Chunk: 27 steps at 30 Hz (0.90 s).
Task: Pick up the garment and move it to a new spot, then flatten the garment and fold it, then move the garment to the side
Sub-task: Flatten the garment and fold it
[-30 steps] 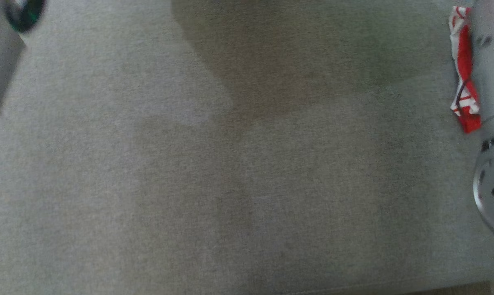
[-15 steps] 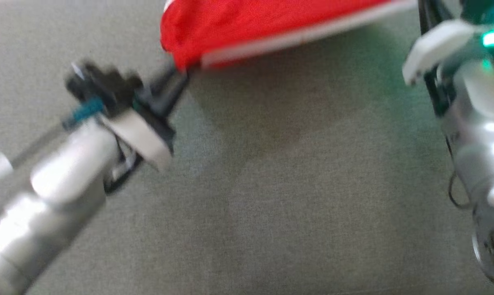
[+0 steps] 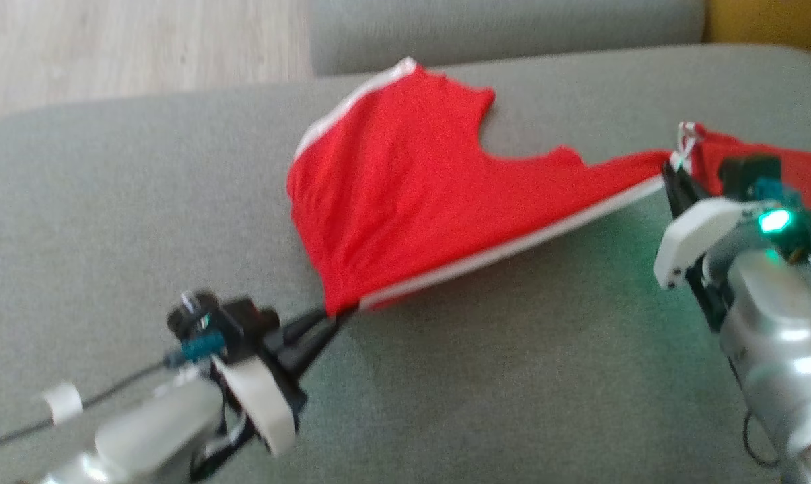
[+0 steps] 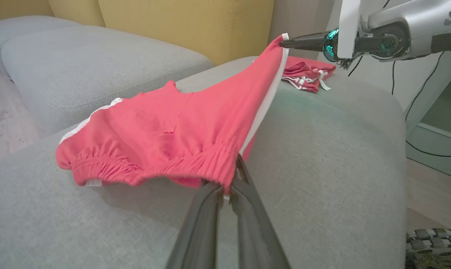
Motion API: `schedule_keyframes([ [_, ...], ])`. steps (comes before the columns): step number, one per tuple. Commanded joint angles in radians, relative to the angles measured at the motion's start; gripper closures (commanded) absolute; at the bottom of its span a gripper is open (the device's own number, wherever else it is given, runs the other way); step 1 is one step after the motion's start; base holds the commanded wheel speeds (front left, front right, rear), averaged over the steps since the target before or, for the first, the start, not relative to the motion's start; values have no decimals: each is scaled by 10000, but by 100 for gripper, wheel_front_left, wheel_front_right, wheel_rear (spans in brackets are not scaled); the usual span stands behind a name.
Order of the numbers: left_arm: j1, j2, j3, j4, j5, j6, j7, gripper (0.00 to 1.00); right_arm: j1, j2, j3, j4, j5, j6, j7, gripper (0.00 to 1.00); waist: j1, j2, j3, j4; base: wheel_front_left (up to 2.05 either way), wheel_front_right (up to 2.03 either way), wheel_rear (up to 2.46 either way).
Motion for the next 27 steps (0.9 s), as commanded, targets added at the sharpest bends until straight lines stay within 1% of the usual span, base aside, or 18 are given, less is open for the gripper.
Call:
schedule_keyframes([
  [1, 252, 471, 359, -154, -108, 20, -52, 100, 328, -407, 360, -515, 463, -11, -18, 100, 2, -1, -681, -148, 0, 0, 0],
  [5, 1026, 481, 463, -614, -145, 250, -52, 100, 1238, -834, 933, -1328, 1305, -11, 158, 100, 2, -1, -1181, -371, 0, 0, 0],
  [6, 1026, 481, 463, -614, -145, 250, -52, 100, 1238, -834, 933, -1328, 1305, -11, 158, 100, 2, -1, -1181, -371, 0, 0, 0],
  [7, 1192, 502, 482, -779, -125, 330, -52, 100, 1447, -971, 1067, -1590, 1498, -11, 205, 100, 2, -1, -1258, -440, 0, 0, 0],
  [11, 1883, 627, 501, -1525, -170, 664, -53, 100, 2259, -1625, 1473, -2735, 2153, -11, 442, 100, 2, -1, -1499, -726, 0, 0, 0],
  [16, 2419, 651, 383, -2476, -95, 985, 55, 100, 3188, -2519, 1364, -4263, 2664, -11, 778, 100, 2, -1, -1623, -835, 0, 0, 0],
  [19, 2491, 574, 347, -2767, -18, 1142, 186, 100, 3445, -2814, 1064, -5133, 2632, -11, 1020, 100, 2, -1, -1559, -789, 0, 0, 0],
  [22, 2296, 501, 431, -2821, -8, 1214, 259, 100, 3543, -2897, 704, -5754, 2336, -11, 1397, 100, 2, -1, -1404, -562, 0, 0, 0],
  [27, 1815, 397, 627, -2729, -89, 1096, 392, 100, 3350, -2835, 23, -6398, 1630, -11, 2187, 100, 2, -1, -1005, 56, 0, 0, 0],
])
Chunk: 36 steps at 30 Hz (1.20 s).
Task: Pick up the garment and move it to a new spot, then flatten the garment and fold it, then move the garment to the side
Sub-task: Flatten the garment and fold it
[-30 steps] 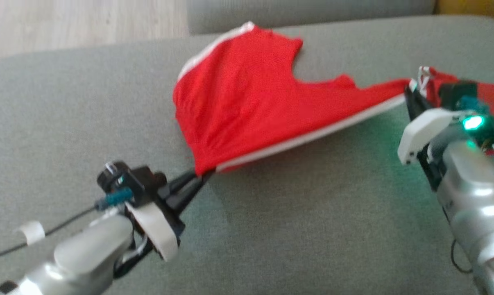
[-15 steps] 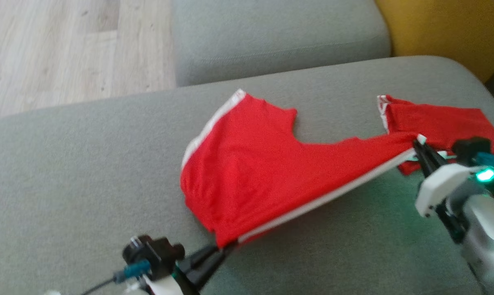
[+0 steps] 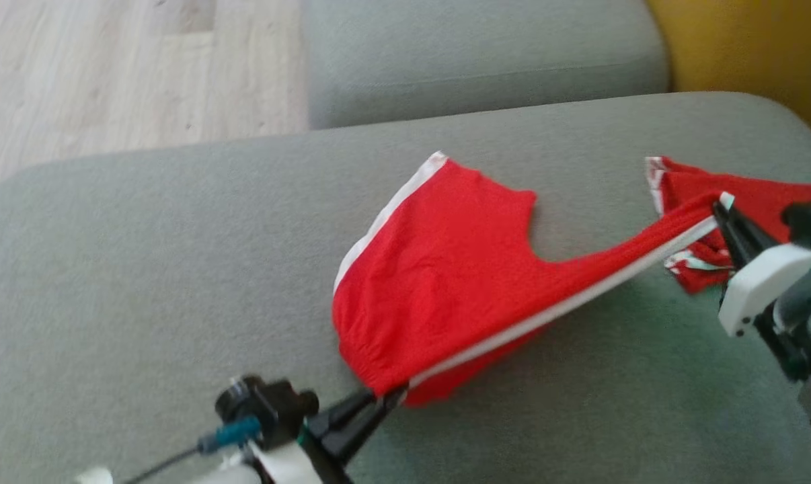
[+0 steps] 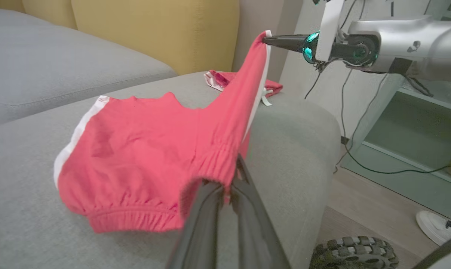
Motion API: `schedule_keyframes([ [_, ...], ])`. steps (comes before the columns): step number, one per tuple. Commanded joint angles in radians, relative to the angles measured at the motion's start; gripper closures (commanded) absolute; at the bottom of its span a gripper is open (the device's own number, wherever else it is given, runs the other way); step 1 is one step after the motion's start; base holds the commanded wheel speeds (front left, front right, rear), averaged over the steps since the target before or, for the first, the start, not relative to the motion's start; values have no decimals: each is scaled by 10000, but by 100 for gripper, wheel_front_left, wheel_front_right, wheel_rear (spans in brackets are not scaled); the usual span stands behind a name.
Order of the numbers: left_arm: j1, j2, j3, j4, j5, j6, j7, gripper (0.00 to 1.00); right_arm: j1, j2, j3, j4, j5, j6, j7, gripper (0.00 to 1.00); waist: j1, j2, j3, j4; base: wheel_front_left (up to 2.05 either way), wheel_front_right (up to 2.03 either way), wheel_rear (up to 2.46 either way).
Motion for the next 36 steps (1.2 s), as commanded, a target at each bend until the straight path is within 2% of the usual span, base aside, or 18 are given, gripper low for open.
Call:
schedule_keyframes([
  [1, -678, 317, 528, -72, -51, -17, -15, 100, -606, -352, -272, -301, -131, -13, 187, 100, 0, -1, 356, 377, 0, 0, 0],
  [5, -1157, 85, 635, 144, -34, -200, 52, 100, -1272, -102, -578, -421, -732, -13, 896, 100, 0, -1, 897, 945, 0, 0, 0],
  [14, -2266, -764, 696, 1039, 52, -723, -31, 100, -3291, 32, 62, 422, -1760, -13, 2070, 100, 0, -1, 2130, 2222, 0, 0, 0],
  [22, -3012, -1377, 672, 2016, 10, -977, -240, 100, -4707, 208, 910, 1701, -2131, -13, 2275, 100, 0, -1, 2827, 3141, 0, 0, 0],
  [36, -3700, -2331, 287, 2940, -124, -1055, -450, 100, -5951, 401, 2275, 3578, -2084, -13, 2005, 100, 0, -1, 3380, 3922, 0, 0, 0],
])
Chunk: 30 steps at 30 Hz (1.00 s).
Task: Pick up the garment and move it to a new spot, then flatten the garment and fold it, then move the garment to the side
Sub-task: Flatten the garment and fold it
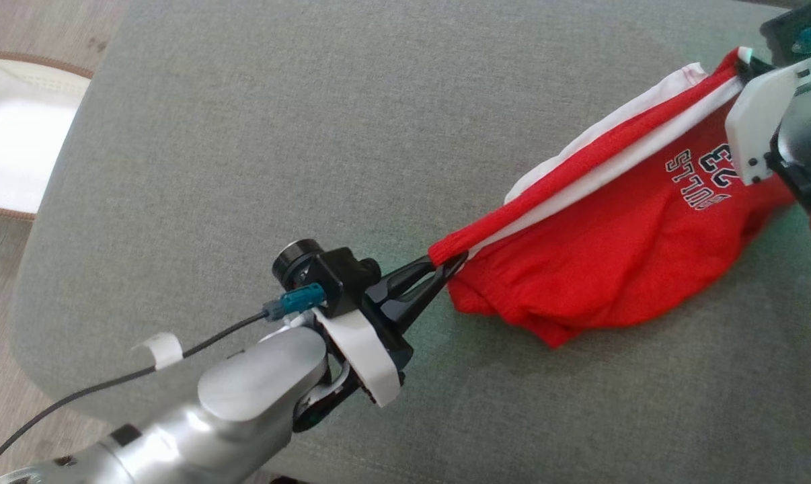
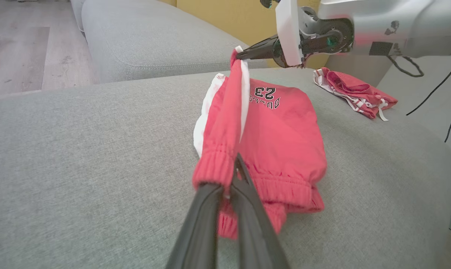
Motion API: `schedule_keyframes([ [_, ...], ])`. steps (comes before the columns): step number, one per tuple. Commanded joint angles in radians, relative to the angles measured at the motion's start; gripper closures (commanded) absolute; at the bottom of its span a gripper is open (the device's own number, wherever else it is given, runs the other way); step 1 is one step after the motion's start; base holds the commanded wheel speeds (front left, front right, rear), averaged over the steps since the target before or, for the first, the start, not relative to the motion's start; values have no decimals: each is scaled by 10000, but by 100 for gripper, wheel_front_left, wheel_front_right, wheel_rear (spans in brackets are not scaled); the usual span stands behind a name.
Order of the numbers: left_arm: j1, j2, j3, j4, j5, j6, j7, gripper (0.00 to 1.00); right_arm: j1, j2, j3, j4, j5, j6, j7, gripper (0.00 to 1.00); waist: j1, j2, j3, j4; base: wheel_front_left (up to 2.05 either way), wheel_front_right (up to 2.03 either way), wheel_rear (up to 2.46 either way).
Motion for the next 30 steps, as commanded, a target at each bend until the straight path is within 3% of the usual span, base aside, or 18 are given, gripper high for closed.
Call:
schedule_keyframes([
  [1, -471, 103, 204, -74, -103, -54, -114, 100, -282, 94, 166, -59, 31, -13, -156, 100, -1, 0, 61, 54, 0, 0, 0],
  [2, -497, 60, 176, -26, -124, -55, -119, 96, -329, 129, 245, 54, 53, -13, -190, 85, -1, 0, 78, 60, 0, 0, 0],
  [3, -517, 27, 153, 36, -146, -55, -122, 57, -373, 157, 330, 154, 71, -13, -241, 16, -1, 0, 89, 59, 0, 0, 0],
  [4, -542, -18, 115, 178, -177, -55, -127, 0, -425, 238, 466, 357, 167, -13, -332, 0, -1, 0, 78, 36, 0, 0, 0],
  [13, -370, 103, 493, 330, -140, -56, -133, 0, -529, 549, 573, 899, 833, -13, -1319, 0, -1, 0, -416, -320, 0, 0, 0],
  [23, 604, 903, 1456, 238, 95, -37, -134, 0, 85, 738, 210, 933, 2139, -13, -3188, 0, -1, 0, -1883, -1164, 0, 0, 0],
  [30, 1609, 1350, 3121, -399, 208, 681, -135, 0, 1185, 612, -22, 321, 2999, -13, -4476, 0, -1, 0, -2746, -1715, 0, 0, 0],
])
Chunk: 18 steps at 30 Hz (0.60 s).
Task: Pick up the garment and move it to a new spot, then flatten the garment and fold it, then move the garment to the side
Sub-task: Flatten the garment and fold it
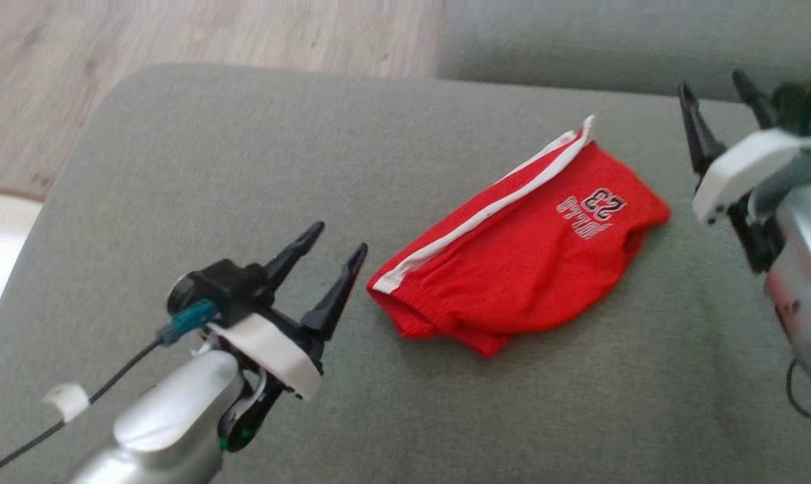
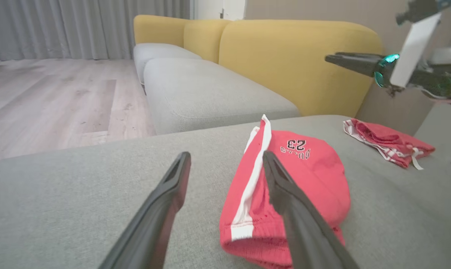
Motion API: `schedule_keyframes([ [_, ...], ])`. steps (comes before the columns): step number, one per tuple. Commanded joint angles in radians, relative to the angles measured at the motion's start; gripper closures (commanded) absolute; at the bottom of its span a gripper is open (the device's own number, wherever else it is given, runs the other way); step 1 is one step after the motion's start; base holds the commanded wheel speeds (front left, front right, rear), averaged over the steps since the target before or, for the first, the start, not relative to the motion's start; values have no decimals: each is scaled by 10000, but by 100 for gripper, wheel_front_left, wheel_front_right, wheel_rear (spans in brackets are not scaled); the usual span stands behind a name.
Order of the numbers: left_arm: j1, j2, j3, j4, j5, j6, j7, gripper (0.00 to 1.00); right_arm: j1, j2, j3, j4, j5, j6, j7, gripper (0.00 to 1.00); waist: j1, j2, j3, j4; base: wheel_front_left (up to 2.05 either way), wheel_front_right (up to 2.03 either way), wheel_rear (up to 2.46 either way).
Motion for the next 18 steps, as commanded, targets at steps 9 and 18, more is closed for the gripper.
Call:
schedule_keyframes([
  [9, 1697, 40, 3326, -1566, 731, 1032, -123, 0, 1902, -210, -1136, -2114, 228, -11, -496, 0, 2, 0, -1043, -1105, 0, 0, 0],
  [18, 4034, -1657, 6462, -2288, 2030, 884, -124, 0, 5397, 950, -3854, -4949, -1064, -11, -502, 0, 2, 0, -1130, -1626, 0, 0, 0],
])
